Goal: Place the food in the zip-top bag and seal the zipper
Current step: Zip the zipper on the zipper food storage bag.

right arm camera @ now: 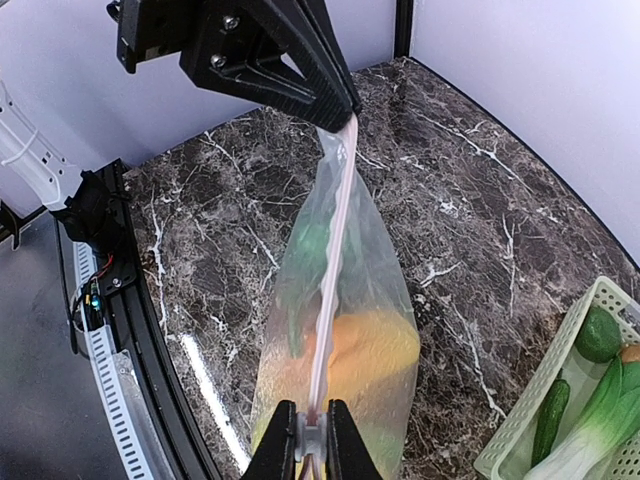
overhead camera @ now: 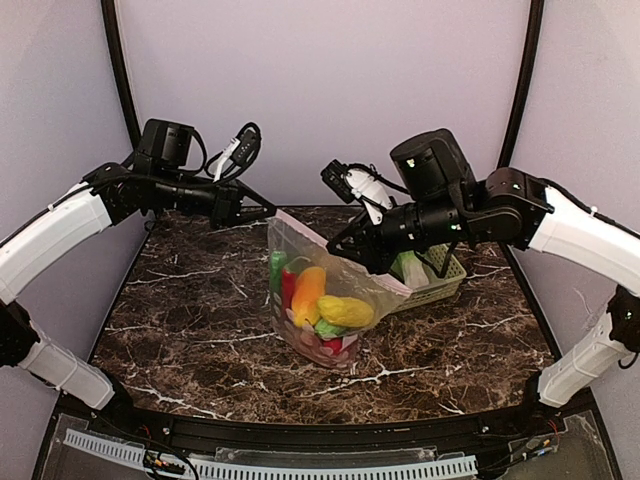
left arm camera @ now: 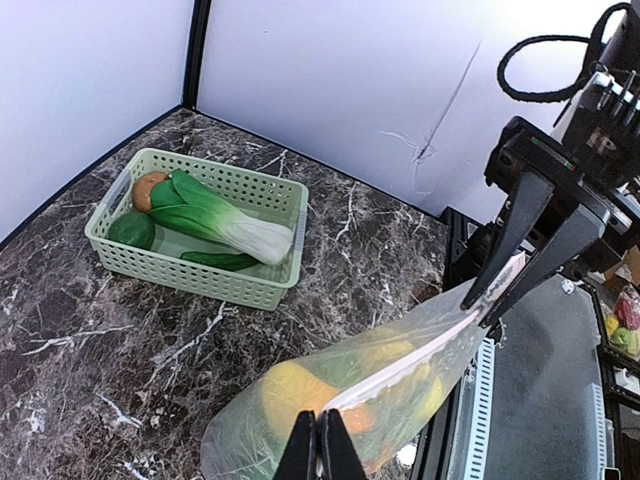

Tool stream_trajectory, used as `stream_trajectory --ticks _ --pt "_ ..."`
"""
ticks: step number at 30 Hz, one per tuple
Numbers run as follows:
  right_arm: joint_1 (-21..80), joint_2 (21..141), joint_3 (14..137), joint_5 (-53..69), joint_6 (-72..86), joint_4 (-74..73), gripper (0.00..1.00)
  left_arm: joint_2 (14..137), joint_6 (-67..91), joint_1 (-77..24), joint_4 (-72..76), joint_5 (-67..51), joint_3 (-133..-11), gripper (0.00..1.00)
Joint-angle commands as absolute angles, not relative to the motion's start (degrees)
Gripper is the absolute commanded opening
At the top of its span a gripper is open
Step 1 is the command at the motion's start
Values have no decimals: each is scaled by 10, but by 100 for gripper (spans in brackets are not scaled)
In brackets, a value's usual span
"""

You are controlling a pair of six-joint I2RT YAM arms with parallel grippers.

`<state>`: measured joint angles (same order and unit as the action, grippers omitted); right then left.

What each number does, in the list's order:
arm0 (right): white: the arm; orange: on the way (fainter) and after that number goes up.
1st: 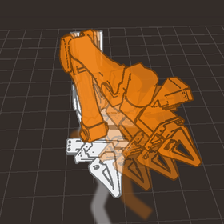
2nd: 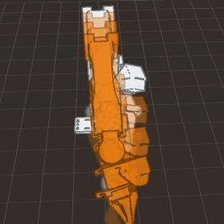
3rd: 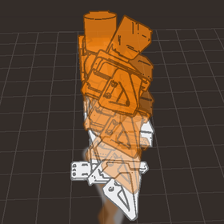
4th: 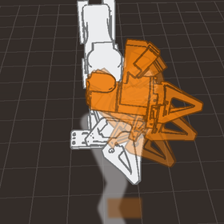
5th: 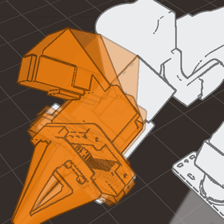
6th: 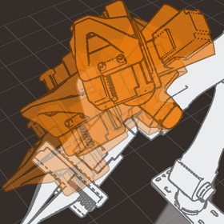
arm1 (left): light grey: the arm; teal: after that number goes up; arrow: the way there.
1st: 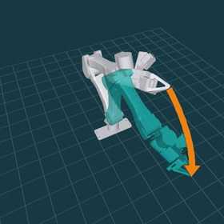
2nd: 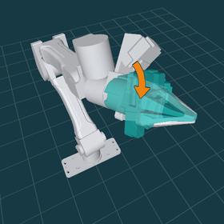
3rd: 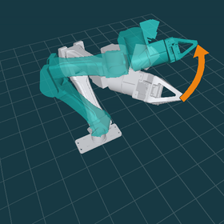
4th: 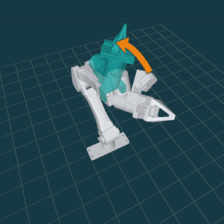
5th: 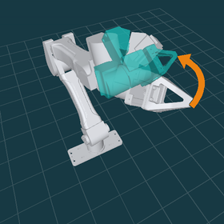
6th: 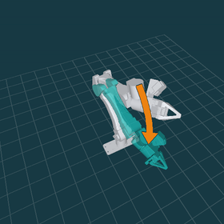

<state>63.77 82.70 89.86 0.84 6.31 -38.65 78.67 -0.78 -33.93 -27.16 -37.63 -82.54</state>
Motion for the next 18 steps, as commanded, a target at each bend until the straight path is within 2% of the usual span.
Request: stream_trajectory --ticks 1,18 --pt "642 795 890 13 73 -434 9 764 19 -300 -255 -305 -816 1" --pt "641 785 883 4 78 -442 9 768 66 -231 -214 -272 -782 1"
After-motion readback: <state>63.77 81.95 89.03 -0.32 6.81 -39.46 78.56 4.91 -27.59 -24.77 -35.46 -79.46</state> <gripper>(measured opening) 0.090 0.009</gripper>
